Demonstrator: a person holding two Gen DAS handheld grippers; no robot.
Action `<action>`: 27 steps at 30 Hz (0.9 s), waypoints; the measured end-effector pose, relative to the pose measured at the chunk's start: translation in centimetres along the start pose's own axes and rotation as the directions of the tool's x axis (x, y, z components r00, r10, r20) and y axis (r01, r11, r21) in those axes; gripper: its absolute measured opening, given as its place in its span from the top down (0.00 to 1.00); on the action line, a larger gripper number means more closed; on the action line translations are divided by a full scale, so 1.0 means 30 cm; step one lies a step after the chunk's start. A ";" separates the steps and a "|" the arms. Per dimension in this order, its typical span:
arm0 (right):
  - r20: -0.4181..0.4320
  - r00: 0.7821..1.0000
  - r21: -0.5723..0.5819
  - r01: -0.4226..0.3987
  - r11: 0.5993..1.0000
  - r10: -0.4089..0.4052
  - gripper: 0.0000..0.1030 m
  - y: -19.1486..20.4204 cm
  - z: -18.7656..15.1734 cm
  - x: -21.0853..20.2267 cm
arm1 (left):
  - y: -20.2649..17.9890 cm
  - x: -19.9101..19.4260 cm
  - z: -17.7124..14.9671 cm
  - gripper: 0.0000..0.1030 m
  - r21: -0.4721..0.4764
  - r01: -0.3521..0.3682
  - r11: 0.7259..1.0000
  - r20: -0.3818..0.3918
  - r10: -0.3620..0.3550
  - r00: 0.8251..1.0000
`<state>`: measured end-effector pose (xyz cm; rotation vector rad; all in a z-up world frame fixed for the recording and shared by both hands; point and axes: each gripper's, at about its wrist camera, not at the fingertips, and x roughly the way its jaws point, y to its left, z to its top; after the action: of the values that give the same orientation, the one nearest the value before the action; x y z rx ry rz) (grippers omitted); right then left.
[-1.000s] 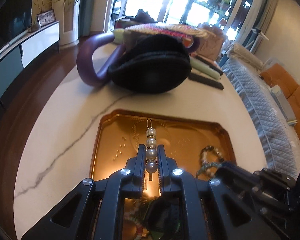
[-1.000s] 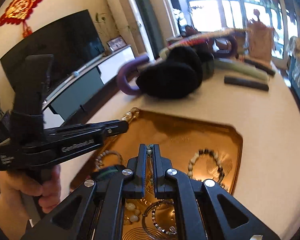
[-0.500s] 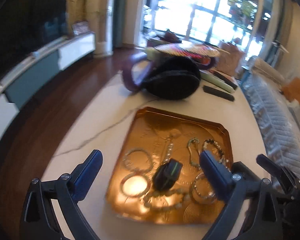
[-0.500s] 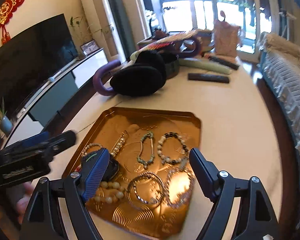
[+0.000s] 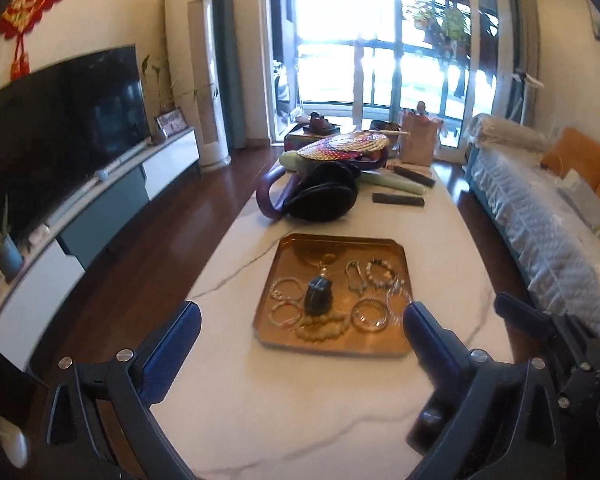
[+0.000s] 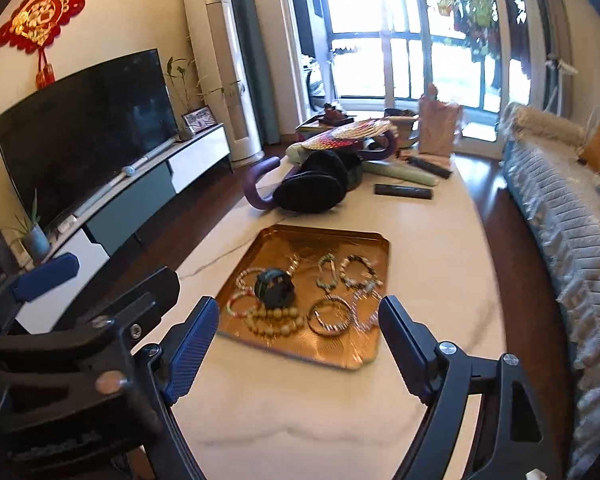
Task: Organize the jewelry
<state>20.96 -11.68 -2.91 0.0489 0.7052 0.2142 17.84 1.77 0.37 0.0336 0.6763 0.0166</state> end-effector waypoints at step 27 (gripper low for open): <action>-0.064 0.996 0.040 0.070 0.997 -0.068 0.22 -0.076 -0.360 -0.069 | -0.104 0.003 -0.332 0.02 -0.018 0.050 0.999 -0.075 -0.051 0.996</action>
<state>12.84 -14.65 -10.09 0.0579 0.7729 0.1352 11.68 -1.08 -7.55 0.0008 0.7527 -0.0253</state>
